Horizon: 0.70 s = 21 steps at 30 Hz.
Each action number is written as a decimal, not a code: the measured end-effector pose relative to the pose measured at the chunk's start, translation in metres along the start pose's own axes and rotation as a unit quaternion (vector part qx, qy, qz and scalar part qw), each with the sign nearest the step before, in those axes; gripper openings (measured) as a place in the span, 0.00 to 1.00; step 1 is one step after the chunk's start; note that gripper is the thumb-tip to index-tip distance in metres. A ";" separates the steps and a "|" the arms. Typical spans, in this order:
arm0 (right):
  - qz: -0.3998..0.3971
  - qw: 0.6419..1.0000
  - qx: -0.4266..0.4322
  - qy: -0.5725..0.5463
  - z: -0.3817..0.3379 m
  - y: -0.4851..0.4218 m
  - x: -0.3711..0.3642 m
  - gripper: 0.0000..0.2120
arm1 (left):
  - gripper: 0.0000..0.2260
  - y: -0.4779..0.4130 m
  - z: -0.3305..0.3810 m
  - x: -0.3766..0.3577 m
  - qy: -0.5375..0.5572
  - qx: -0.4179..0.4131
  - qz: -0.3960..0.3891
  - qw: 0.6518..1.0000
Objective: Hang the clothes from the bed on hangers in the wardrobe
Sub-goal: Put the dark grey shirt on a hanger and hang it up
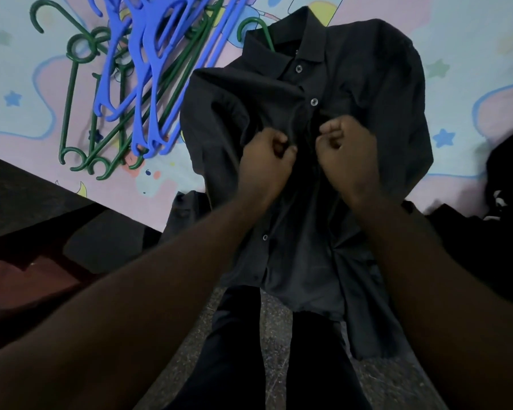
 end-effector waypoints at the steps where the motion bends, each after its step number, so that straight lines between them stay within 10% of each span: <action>1: -0.026 0.999 0.008 0.040 0.007 0.007 -0.007 0.10 | 0.10 0.006 -0.006 -0.004 -0.047 -0.002 -0.003 0.999; 6: -0.070 0.983 0.060 0.161 0.017 0.018 -0.024 0.11 | 0.14 0.001 -0.015 0.001 -0.142 0.018 0.025 0.989; 12: -0.028 0.993 0.058 0.095 0.005 0.003 -0.014 0.06 | 0.03 -0.010 -0.011 0.004 0.044 0.069 -0.027 0.996; 16: -0.113 0.970 0.021 0.214 0.013 0.006 -0.028 0.21 | 0.08 -0.003 -0.014 0.007 0.153 0.096 -0.042 0.983; 21: -0.039 0.995 0.018 0.086 0.011 -0.004 -0.019 0.05 | 0.10 0.009 -0.010 0.009 0.208 0.088 -0.045 0.973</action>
Point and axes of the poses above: each hand's wrist, its own y-axis away from the middle knuckle, its own x-axis out of the back of the hand, z = x × y, the point moved 8 cm from there along -y, towards the middle knuckle, and after that the axes turned 9 degrees about x, right-handed, at the moved point
